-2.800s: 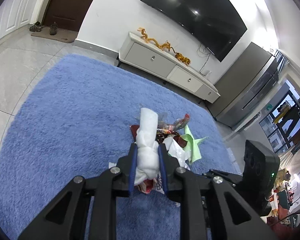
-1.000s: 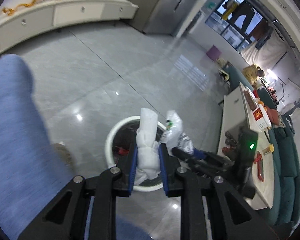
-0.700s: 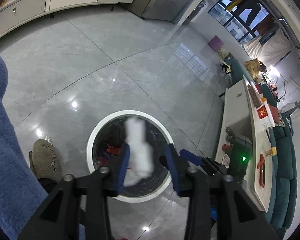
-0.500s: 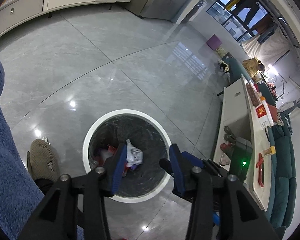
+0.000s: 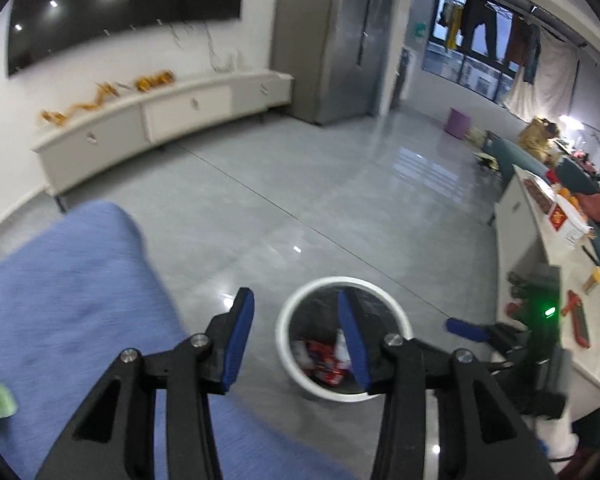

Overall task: Collect trash
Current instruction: 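Move both grippers back to the remaining trash on the rug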

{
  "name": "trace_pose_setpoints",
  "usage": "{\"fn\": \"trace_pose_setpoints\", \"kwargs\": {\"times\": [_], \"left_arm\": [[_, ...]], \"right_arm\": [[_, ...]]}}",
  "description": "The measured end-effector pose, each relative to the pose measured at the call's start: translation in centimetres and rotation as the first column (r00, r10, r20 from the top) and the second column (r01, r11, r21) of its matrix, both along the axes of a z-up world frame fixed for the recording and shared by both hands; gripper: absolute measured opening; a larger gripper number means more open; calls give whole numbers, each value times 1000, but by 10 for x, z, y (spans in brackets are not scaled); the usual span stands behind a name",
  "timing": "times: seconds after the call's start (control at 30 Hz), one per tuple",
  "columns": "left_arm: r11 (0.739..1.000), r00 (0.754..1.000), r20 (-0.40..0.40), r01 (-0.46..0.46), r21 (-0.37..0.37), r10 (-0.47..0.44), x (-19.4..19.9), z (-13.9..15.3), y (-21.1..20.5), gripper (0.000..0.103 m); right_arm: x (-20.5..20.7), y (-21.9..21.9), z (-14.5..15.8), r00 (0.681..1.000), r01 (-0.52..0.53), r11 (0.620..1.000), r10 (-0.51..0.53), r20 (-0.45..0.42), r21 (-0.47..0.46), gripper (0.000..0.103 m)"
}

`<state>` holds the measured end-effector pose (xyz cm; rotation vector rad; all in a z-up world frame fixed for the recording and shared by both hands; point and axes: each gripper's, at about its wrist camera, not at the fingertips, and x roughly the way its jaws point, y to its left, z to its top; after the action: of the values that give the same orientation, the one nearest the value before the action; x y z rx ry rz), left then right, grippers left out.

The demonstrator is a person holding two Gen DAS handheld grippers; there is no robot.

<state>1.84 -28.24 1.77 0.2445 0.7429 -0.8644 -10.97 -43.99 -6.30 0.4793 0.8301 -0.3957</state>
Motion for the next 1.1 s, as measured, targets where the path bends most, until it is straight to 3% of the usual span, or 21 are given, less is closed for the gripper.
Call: {"fn": "trace_pose_setpoints", "kwargs": {"times": [0.23,0.43,0.7,1.1], "left_arm": [[991,987,102,-120,-50,125,-15,32,73,42],[977,967,154,-193,-88,205,-30,46,127,42],[953,943,161,-271,-134,291,-35,50,186,51],[914,913,104,-378,-149,395,-14,28,263,53]], "right_arm": [[9,53,58,992,-95,991,103,77,-99,72],[19,98,84,976,-174,972,191,104,-158,72],[36,148,90,957,-260,946,278,77,-191,73],[71,212,90,918,-382,899,395,23,-215,73]]}}
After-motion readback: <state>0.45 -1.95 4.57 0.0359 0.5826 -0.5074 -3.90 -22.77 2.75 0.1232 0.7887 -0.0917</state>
